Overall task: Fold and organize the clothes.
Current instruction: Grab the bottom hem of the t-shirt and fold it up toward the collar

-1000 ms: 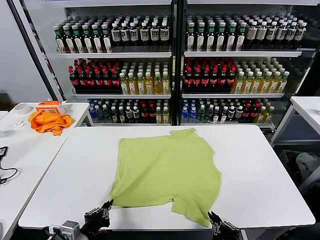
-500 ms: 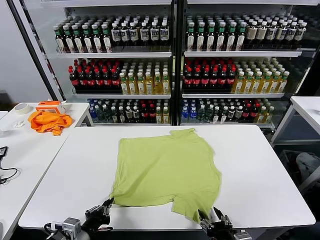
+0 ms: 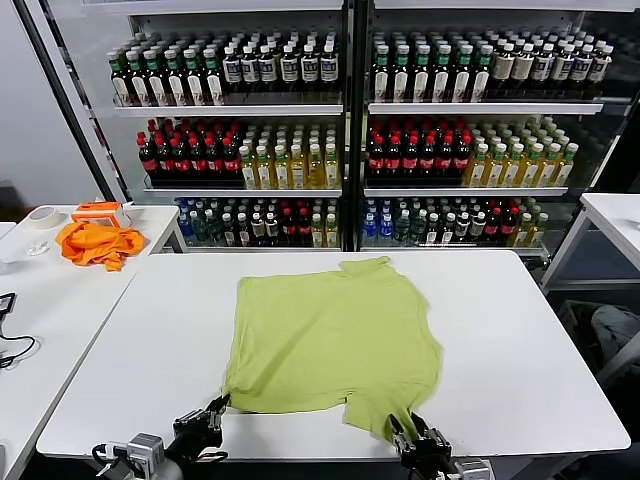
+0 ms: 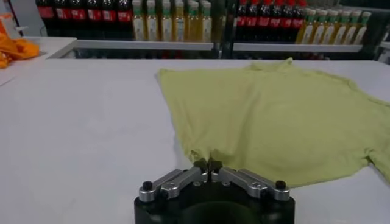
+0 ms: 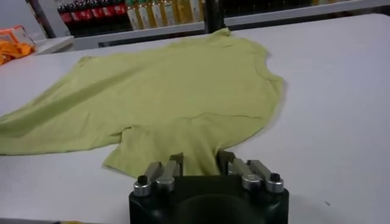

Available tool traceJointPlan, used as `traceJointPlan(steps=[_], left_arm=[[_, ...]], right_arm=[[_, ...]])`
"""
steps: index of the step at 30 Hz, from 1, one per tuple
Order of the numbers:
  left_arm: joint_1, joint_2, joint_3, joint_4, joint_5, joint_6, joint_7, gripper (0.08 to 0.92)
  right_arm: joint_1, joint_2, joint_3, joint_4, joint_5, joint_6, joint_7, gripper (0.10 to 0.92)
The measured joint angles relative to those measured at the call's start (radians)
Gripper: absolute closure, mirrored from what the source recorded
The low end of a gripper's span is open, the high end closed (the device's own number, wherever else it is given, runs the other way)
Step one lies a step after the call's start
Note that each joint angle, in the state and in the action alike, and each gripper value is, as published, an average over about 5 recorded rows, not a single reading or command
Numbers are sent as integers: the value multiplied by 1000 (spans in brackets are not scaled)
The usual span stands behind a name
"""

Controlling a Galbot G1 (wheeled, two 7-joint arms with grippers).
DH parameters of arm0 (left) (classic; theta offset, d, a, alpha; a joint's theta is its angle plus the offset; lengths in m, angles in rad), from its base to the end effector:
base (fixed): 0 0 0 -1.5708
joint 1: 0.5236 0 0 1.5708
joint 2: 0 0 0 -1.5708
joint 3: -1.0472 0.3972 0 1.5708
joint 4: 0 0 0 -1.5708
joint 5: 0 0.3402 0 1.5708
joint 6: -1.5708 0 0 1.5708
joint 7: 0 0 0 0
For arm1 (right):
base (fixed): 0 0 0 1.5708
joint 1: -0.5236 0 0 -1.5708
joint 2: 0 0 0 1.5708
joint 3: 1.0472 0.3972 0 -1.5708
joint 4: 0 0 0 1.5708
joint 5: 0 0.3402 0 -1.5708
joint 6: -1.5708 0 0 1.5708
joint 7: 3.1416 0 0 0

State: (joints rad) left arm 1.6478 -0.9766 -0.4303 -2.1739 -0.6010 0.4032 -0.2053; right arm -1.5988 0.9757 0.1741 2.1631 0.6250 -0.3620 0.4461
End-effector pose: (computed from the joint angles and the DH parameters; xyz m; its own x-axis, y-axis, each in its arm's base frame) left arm 0.1262 0.0927 -0.3093 -0.8347 0.2034 0.5118 0.1930 0.9784 -0.0740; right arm 0.1075 -0.0362 -0.3313 -0.8022 -0.1788 0.5697 -0.1464 0.9839 0.1026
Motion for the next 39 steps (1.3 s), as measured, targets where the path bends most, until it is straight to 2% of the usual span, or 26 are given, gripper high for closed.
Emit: traceJointPlan(steps=[3,6,20,39], left_arm=[[-5,-1,0,5,0,-1,1,918],[-8,-3,1,7,0,-2,3,918],[0,2,-15,-4,-21,-6,5,918],[118,39,-73,-113,-48,22,-23,918]], right_arm=[[7,-3,2,-5,-1,-1,-1,891],[11,-7,8,-6,1,-1,-6,920],[-52,-40,84,72,68,-13,-42,920],[-274,-85,275,265,88,-34,-73,920]])
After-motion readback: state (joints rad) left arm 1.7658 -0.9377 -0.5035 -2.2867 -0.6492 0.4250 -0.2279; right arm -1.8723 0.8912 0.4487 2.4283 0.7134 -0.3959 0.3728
